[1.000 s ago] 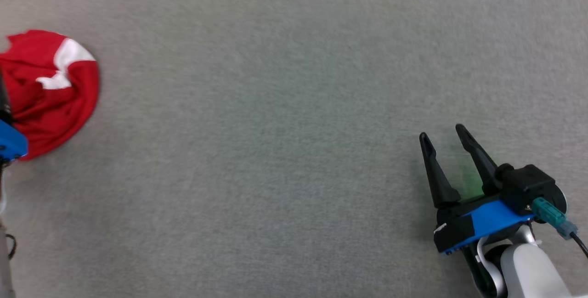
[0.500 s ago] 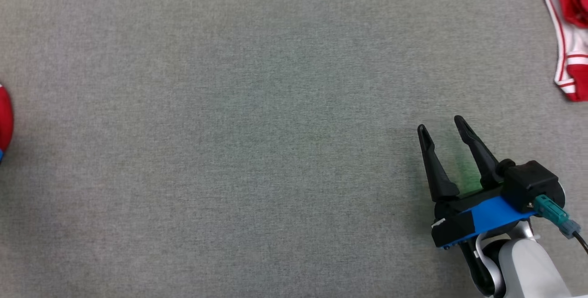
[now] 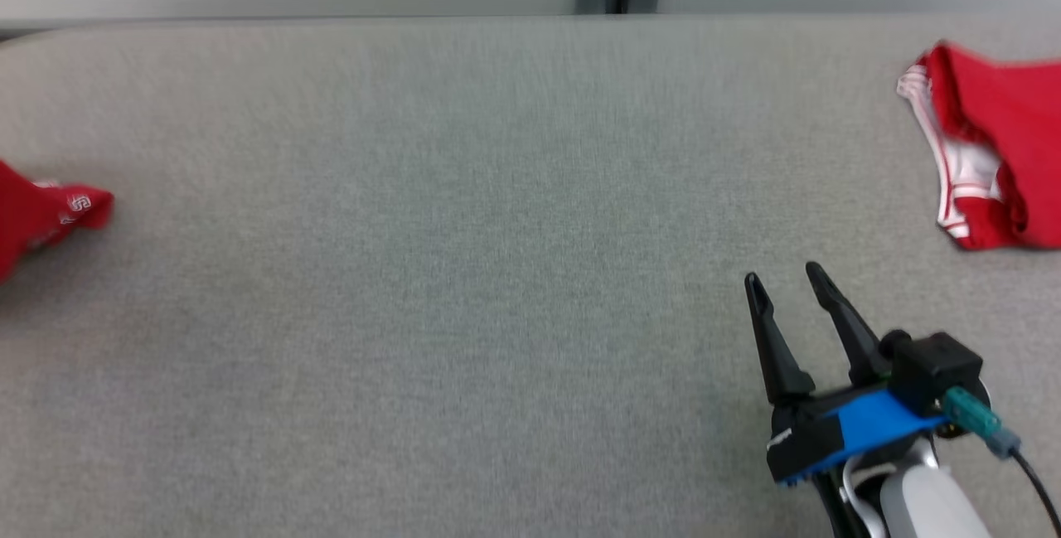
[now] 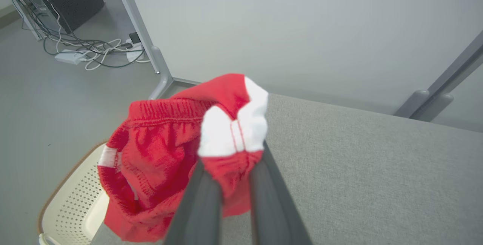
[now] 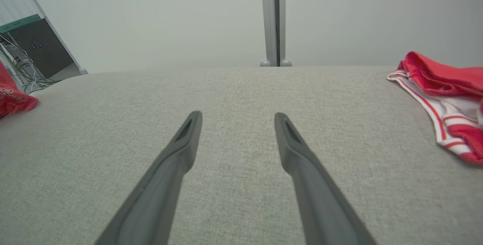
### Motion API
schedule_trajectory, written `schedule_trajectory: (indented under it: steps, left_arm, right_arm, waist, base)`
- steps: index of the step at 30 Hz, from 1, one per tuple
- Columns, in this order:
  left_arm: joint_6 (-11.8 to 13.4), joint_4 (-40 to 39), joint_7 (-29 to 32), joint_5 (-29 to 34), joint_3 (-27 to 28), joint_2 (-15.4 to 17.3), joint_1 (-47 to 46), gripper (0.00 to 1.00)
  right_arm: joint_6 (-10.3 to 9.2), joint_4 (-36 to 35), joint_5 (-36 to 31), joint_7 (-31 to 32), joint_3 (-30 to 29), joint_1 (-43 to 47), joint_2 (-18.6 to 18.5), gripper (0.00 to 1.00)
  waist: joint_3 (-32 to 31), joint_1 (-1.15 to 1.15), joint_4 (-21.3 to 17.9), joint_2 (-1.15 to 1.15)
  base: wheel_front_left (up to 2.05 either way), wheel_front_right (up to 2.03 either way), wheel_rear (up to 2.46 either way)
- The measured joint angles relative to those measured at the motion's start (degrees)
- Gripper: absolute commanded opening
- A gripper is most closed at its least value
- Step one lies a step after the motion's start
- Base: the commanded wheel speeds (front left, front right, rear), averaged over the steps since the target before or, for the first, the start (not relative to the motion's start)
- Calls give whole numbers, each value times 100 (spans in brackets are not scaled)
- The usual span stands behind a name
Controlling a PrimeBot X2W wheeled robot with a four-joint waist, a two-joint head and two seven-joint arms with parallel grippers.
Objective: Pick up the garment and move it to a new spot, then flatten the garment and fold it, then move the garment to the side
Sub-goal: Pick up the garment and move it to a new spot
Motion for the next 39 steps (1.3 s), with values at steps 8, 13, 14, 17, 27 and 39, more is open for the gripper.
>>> schedule_trajectory:
  steps: [8, 13, 14, 17, 27, 39]
  left_arm:
    - [-495, -1104, 110, 166, -835, -127, -775, 0]
    - [-602, -1521, 209, 0, -1204, -453, -1036, 0]
    - [-637, -1682, 257, -96, -1380, -632, -1133, 0]
    - [-680, -1848, 325, -187, -1650, -800, -1187, 0]
    - [-747, -1825, 116, -51, -2513, -971, -444, 0]
    - [-259, 301, -1190, 142, -3260, -1788, 1629, 100]
  right_arm:
    - [-1, 255, 166, -82, 48, 196, 64, 100]
    - [0, 292, 219, -124, 102, 233, 80, 100]
    - [-1, 316, 255, -126, 130, 281, 79, 100]
    - [0, 326, 288, -133, 155, 281, 79, 100]
    - [0, 398, 400, -189, 167, 326, 82, 100]
    - [0, 426, 396, -178, 76, 460, 83, 100]
  waist:
    - [-673, -1, -168, -1]
    - [-823, 0, -430, 0]
    - [-865, 0, -589, 0]
    - [-882, 0, -858, 0]
    - [-900, 1, -1613, 0]
    - [-1108, 1, -1652, 0]
  base:
    - [0, 0, 0]
    - [0, 0, 0]
    - [0, 0, 0]
    - [0, 0, 0]
    - [0, 0, 0]
    - [0, 0, 0]
